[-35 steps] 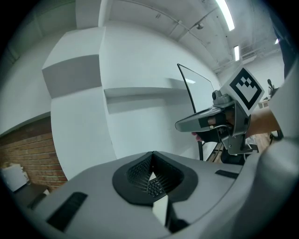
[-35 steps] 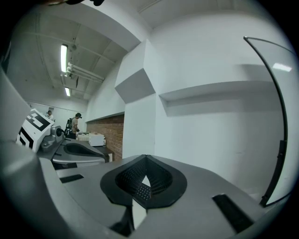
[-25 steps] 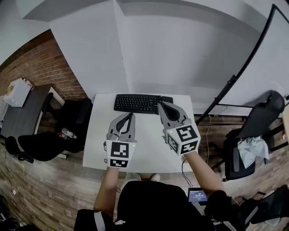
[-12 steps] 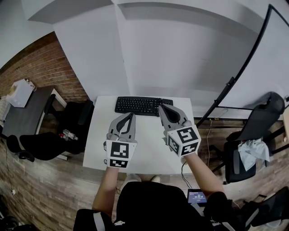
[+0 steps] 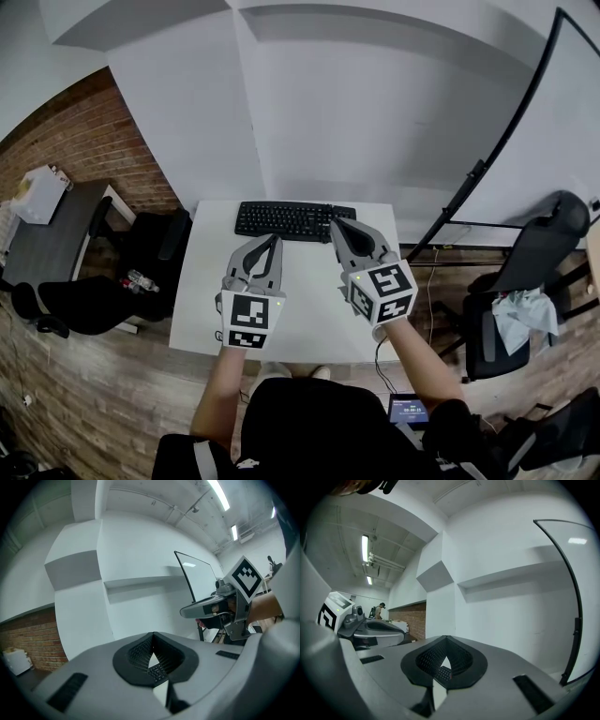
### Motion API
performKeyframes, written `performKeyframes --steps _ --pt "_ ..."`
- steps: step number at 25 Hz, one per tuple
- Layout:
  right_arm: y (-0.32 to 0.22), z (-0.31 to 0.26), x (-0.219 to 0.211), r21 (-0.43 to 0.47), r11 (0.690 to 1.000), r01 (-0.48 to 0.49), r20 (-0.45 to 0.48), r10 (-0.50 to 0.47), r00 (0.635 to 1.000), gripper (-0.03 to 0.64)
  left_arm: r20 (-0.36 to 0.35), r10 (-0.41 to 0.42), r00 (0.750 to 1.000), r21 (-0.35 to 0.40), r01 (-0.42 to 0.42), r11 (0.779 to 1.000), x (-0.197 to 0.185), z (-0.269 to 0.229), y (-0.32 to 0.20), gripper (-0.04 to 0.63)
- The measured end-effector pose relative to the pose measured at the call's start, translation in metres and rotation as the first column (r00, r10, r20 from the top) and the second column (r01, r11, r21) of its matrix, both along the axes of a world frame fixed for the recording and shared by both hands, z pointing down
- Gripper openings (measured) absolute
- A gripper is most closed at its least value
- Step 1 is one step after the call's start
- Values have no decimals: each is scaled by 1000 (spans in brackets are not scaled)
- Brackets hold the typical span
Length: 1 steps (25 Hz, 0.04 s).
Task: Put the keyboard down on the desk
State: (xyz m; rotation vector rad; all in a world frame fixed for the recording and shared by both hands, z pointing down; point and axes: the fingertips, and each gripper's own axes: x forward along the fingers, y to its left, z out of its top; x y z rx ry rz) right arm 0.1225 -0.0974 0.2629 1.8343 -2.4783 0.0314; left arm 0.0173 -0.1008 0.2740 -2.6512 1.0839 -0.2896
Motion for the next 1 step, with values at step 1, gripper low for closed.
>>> performKeyframes --steps 1 --pt "0 1 1 1 1000 -1 -6 1 1000 40 1 2 1000 1 -2 1000 1 0 -1 14"
